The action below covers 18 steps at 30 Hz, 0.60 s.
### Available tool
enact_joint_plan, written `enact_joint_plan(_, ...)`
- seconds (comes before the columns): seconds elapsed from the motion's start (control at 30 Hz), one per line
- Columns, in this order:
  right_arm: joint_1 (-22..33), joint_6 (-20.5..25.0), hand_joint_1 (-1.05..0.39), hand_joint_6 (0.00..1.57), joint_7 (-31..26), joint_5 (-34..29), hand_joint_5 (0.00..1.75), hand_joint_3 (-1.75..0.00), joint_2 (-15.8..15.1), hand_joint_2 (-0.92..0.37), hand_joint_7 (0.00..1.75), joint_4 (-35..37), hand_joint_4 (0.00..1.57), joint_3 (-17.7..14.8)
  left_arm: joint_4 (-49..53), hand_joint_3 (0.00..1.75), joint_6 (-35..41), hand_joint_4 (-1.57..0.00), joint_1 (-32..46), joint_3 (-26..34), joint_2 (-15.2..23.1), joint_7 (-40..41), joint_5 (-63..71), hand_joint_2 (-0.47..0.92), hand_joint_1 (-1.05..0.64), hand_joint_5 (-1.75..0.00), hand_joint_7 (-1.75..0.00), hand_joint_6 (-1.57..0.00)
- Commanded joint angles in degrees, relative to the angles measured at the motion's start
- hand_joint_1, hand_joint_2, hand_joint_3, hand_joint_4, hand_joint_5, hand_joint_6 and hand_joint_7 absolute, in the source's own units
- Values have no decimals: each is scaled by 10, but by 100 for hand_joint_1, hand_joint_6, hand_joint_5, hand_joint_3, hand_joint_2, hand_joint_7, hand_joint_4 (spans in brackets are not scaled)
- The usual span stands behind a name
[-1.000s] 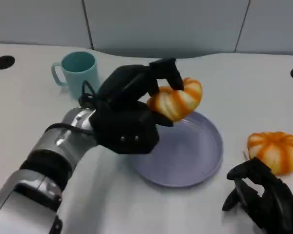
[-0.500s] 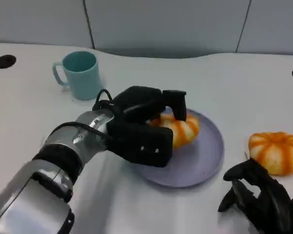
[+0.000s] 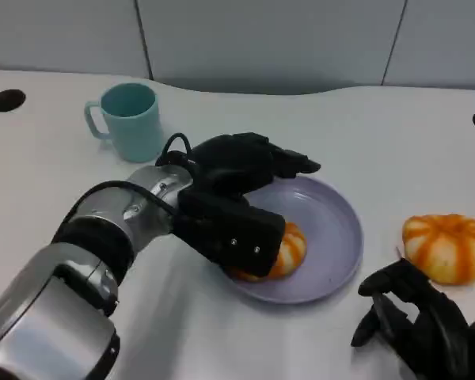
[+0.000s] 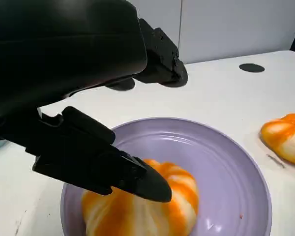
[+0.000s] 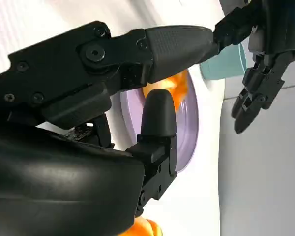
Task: Grasp the bread from the table and place it into the plate.
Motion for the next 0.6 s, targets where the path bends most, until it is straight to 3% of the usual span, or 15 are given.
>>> enact_joint_plan(0.03,-7,-14,-34,34,2,-4,175,-26,-14,-92,173,9,60,-7,0,7,-2,0,-18,7,10,-10,-7,92,-82,0,0,-8)
enact_joint_plan(0.23,-10,4,-32,34,-2,1,175,-26,-16,-92,171,4,59,-11,-25,6,-55,-10,14,67,46,-36,-79,92,-74,-6,-3,-14)
enact_joint_plan(0.47,-20,22,-29,33,-7,3,175,-28,-19,-92,174,3,57,-17,-98,6,-129,-29,134,206,75,-205,-315,92,-61,-19,-10,-31)
enact_joint_plan(0.5,-21,21,-29,33,-7,3,175,-28,-19,-92,174,5,56,-18,-122,4,-124,-30,161,229,73,-229,-359,92,-59,-29,-9,-36)
enact_joint_plan(0.53,-22,19,-28,33,-7,3,175,-28,-19,-92,175,7,56,-20,-145,2,-113,-27,181,246,71,-248,-391,92,-57,-55,-7,-45)
enact_joint_plan(0.6,-24,14,-27,33,-4,3,175,-28,-19,-92,175,13,56,-22,-200,1,-87,-27,229,278,68,-283,-459,92,-54,-82,-6,-54)
